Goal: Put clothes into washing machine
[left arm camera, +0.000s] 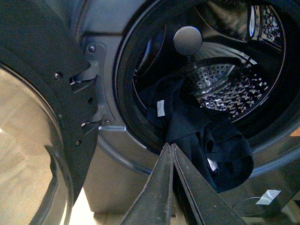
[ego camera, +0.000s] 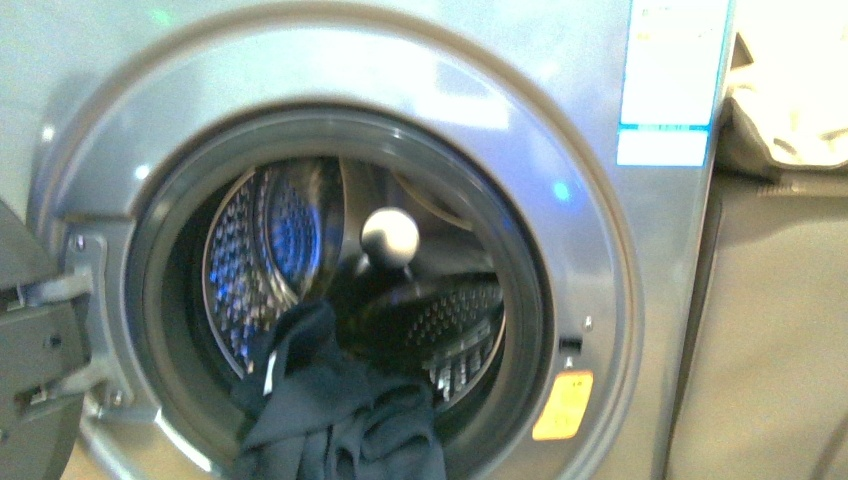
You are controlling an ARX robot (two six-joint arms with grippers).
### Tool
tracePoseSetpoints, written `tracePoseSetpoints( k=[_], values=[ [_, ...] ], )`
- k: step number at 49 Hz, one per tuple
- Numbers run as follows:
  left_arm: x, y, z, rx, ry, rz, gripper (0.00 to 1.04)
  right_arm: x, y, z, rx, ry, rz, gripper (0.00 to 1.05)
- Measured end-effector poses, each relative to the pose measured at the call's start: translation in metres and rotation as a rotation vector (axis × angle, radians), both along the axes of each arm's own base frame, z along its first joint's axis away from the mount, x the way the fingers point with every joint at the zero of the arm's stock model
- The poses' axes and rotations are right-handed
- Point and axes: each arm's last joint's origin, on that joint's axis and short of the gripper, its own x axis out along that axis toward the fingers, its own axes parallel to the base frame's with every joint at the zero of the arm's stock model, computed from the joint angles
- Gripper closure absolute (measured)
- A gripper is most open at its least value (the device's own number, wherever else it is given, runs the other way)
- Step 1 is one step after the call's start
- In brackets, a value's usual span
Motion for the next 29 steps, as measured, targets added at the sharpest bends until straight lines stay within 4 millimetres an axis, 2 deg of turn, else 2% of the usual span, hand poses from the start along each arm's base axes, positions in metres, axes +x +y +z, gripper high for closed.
tracePoseSetpoints(
  k=[17,29],
  values=[
    [-0.012,0.016,-0.022,-0.003,-0.002,-0.014,1.01,0.000,0.000,0.000,0.000,0.000,0.000,1.02],
    [-0.017,0.024,-0.031,-0.003,-0.007,0.013,1.01,0.000,0.000,0.000,0.000,0.000,0.000,1.02]
  ],
)
